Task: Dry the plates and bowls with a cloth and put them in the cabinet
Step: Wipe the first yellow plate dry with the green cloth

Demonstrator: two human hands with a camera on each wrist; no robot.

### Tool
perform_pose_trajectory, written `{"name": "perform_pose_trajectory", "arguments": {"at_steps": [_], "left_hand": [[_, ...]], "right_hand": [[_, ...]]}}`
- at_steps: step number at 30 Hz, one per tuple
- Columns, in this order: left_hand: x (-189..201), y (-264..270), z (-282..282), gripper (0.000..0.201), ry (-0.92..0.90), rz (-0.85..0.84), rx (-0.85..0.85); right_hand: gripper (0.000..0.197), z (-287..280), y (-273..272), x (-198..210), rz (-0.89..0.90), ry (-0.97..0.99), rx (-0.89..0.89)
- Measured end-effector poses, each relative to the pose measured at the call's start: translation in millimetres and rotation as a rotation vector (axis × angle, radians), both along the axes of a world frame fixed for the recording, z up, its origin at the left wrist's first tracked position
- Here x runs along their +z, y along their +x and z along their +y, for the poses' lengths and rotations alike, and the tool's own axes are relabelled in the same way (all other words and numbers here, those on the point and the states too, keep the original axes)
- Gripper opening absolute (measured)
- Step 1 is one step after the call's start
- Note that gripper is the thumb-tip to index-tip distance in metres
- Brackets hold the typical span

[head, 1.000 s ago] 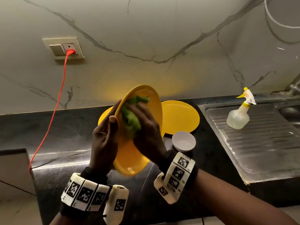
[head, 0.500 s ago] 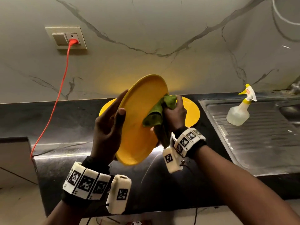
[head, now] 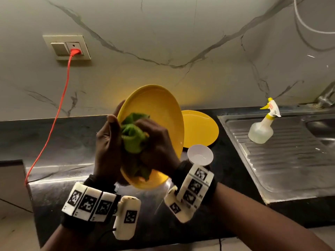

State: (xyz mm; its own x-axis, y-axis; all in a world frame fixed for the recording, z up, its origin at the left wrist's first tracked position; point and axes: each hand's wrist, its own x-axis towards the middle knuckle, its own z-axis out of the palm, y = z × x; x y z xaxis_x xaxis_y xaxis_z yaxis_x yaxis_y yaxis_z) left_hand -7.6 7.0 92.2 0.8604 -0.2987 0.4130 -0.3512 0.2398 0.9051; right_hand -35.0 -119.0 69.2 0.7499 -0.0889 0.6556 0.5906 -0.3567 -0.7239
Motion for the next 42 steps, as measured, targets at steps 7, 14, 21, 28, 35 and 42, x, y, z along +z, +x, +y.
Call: {"name": "perform_pose_trajectory", "arguments": {"at_steps": [7, 14, 21, 28, 35, 42], "left_hand": [[0, 7, 5, 0.079, 0.062, -0.148, 0.205], [-5, -8, -6, 0.075, -0.061, -0.026, 0.080], [0, 1, 12, 0.051, 0.022, -0.093, 0.216], [3, -6, 19, 0.037, 0.057, -0.104, 0.179], [6, -23, 17, 0.039, 0.038, -0.101, 0.121], [6, -21, 14, 0.048, 0.051, -0.100, 0.149]], "right_hand": [[0.034, 8, -23, -48, 0.155, -0.104, 0.202], [0.035, 12, -8, -2, -0.030, 0.070, -0.070], [0.030, 7, -37, -60, 0.189, -0.193, 0.210], [0.025, -49, -17, -103, 0.200, -0.580, -0.015], [0.040, -87, 37, -61, 0.187, -0.174, -0.452], [0.043, -7, 23, -14, -0.062, -0.068, -0.270]]}}
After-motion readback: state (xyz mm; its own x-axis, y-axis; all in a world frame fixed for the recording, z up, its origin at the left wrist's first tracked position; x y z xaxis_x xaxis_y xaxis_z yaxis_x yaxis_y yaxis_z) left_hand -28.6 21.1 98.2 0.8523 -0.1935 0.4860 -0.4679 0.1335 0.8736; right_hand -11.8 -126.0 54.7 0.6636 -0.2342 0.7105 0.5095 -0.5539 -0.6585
